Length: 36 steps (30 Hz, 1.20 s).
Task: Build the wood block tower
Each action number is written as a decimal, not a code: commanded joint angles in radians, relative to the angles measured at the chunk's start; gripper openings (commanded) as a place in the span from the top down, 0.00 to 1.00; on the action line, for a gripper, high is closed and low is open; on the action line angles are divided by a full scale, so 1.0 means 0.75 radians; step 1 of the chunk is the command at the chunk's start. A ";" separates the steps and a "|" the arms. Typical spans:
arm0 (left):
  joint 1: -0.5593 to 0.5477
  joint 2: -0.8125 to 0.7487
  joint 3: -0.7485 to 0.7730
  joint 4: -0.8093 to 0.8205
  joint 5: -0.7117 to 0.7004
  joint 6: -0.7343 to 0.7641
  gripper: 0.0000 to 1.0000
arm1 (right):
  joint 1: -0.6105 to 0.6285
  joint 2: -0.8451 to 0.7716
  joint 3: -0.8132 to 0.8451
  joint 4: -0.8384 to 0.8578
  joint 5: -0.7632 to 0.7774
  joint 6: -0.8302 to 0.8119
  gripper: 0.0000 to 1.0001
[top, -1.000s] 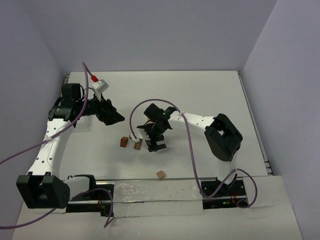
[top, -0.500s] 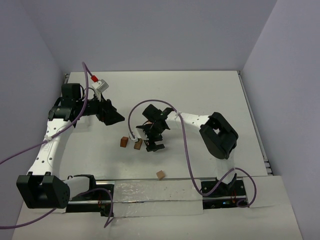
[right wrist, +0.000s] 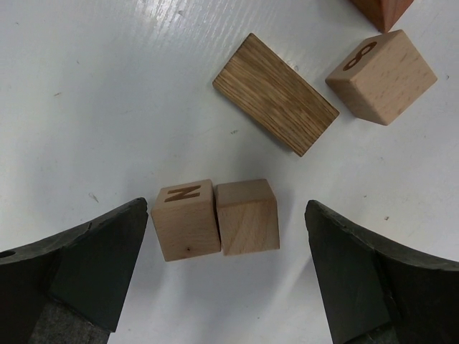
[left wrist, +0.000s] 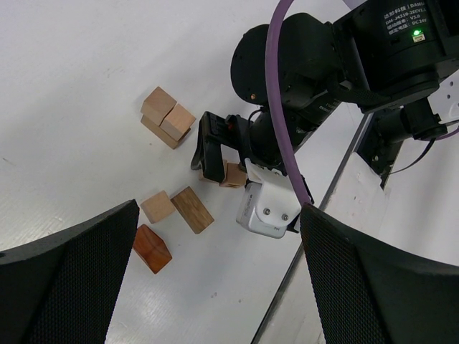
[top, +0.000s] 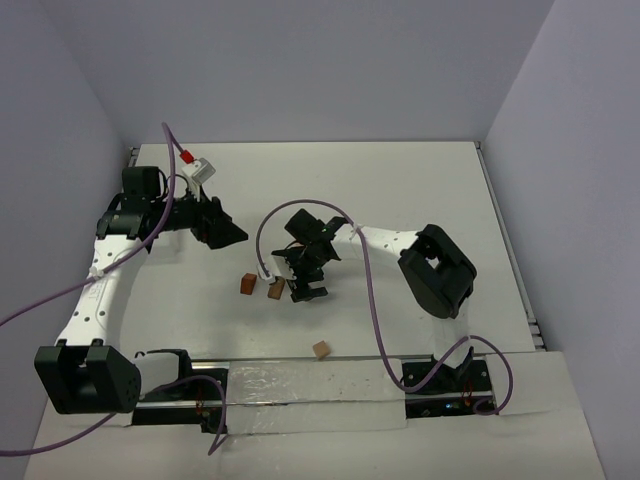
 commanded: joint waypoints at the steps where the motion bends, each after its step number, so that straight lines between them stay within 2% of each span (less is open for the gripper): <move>1: 0.014 0.000 0.040 0.053 0.061 0.004 0.01 | -0.010 0.001 -0.021 0.041 0.009 -0.007 0.04; 13: 0.022 0.007 0.045 0.049 0.071 0.007 0.01 | -0.011 0.003 -0.041 0.043 0.018 -0.032 0.10; 18: 0.024 0.005 0.046 0.043 0.066 0.011 0.01 | -0.012 0.007 -0.037 0.046 0.020 -0.026 0.19; 24: 0.026 0.003 0.045 0.044 0.058 0.015 0.01 | -0.011 -0.009 -0.039 0.047 0.020 -0.009 0.35; 26: 0.028 0.000 0.045 0.050 0.056 0.008 0.01 | -0.012 -0.034 -0.042 0.045 0.020 0.002 0.40; 30: 0.050 -0.021 0.032 0.091 0.070 -0.052 0.01 | -0.012 -0.131 -0.055 0.018 0.000 0.079 0.45; 36: 0.219 -0.039 0.009 0.250 0.144 -0.240 0.01 | -0.010 -0.349 -0.031 -0.056 -0.054 0.273 0.48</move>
